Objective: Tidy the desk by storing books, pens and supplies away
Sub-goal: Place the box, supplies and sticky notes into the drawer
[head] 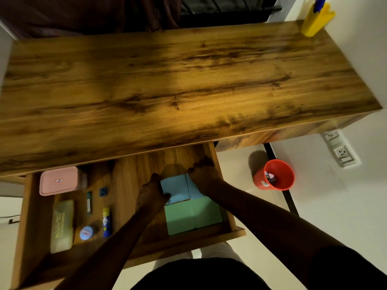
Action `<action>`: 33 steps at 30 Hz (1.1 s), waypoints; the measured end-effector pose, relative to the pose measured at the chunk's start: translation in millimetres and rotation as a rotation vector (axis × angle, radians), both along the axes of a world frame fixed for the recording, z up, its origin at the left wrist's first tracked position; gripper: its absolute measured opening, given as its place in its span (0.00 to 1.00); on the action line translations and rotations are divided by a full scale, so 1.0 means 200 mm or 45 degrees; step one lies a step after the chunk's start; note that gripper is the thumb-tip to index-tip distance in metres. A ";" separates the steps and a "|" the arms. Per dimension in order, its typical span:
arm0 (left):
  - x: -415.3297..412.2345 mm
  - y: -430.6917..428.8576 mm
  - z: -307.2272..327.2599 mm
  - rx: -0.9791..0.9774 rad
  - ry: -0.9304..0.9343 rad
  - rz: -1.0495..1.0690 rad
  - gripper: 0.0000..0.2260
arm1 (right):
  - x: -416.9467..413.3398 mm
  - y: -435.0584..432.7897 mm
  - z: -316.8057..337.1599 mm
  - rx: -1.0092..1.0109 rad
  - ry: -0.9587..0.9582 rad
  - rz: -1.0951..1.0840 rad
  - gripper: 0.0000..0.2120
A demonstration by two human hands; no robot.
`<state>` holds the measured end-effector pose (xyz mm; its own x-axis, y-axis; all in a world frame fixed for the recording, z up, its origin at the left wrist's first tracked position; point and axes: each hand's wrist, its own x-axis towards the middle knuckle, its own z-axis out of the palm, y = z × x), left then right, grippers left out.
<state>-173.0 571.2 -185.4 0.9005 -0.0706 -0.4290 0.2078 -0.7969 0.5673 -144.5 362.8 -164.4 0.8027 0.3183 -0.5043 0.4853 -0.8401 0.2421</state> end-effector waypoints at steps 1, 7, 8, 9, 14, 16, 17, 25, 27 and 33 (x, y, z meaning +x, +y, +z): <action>0.00 0.00 0.00 -0.001 -0.003 -0.001 0.27 | 0.00 0.00 0.01 -0.020 -0.007 0.009 0.16; 0.01 0.00 0.01 -0.009 -0.020 -0.051 0.27 | -0.02 0.00 0.03 0.018 -0.024 -0.028 0.17; 0.01 0.00 0.01 0.000 -0.023 -0.064 0.27 | -0.02 0.00 0.04 0.043 -0.016 -0.042 0.17; 0.01 0.00 0.02 0.007 -0.022 -0.072 0.28 | -0.02 0.00 0.05 0.071 -0.008 -0.063 0.17; 0.05 0.02 0.05 0.116 -0.044 -0.100 0.26 | -0.04 -0.01 0.15 0.348 -0.014 -0.214 0.21; 0.05 0.03 0.07 0.130 -0.089 -0.078 0.23 | -0.06 -0.03 0.21 0.620 0.010 -0.386 0.22; 0.05 0.03 0.09 0.114 -0.116 -0.059 0.22 | -0.08 -0.05 0.22 0.755 0.002 -0.489 0.21; -0.06 -0.20 0.33 -0.020 -0.420 -0.221 0.18 | -0.37 -0.13 0.38 1.413 -0.265 -1.106 0.12; -0.09 -0.31 0.40 -0.131 -0.408 -0.300 0.16 | -0.48 -0.16 0.39 1.515 -0.285 -1.222 0.10; -0.18 -0.70 0.51 -0.331 -0.363 -0.584 0.11 | -0.81 -0.36 0.47 1.681 -0.485 -1.621 0.04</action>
